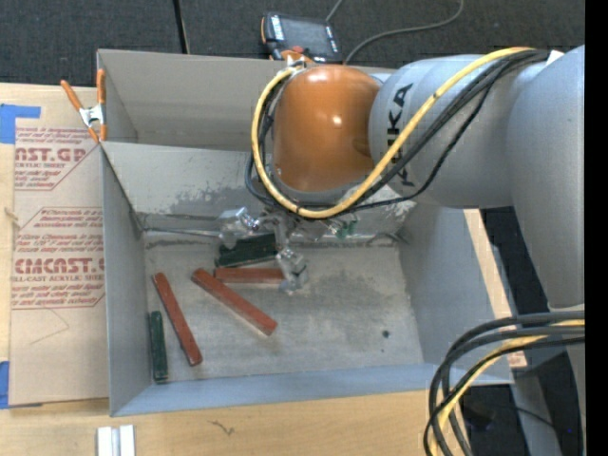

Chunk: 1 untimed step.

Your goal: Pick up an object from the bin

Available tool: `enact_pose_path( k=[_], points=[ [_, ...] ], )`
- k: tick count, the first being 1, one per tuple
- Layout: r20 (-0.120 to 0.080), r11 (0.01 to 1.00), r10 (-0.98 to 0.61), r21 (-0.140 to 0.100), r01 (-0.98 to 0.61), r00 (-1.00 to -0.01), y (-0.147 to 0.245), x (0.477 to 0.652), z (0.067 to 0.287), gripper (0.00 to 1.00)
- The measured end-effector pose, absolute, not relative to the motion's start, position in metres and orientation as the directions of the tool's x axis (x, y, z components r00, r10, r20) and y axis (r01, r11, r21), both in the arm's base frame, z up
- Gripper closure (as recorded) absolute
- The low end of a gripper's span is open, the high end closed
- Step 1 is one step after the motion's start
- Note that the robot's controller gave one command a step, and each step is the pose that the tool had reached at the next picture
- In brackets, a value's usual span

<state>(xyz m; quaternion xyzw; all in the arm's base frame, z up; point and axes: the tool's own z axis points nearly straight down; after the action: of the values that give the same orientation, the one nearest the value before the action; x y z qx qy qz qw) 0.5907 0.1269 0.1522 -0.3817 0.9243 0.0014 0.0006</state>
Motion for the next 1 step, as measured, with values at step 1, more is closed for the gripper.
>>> enact_pose_path(
  k=[1],
  points=[
    [0.006,0.728,-0.685,0.006,-0.685,-0.728,0.1064,0.5259,0.0726,0.00]
  ],
)
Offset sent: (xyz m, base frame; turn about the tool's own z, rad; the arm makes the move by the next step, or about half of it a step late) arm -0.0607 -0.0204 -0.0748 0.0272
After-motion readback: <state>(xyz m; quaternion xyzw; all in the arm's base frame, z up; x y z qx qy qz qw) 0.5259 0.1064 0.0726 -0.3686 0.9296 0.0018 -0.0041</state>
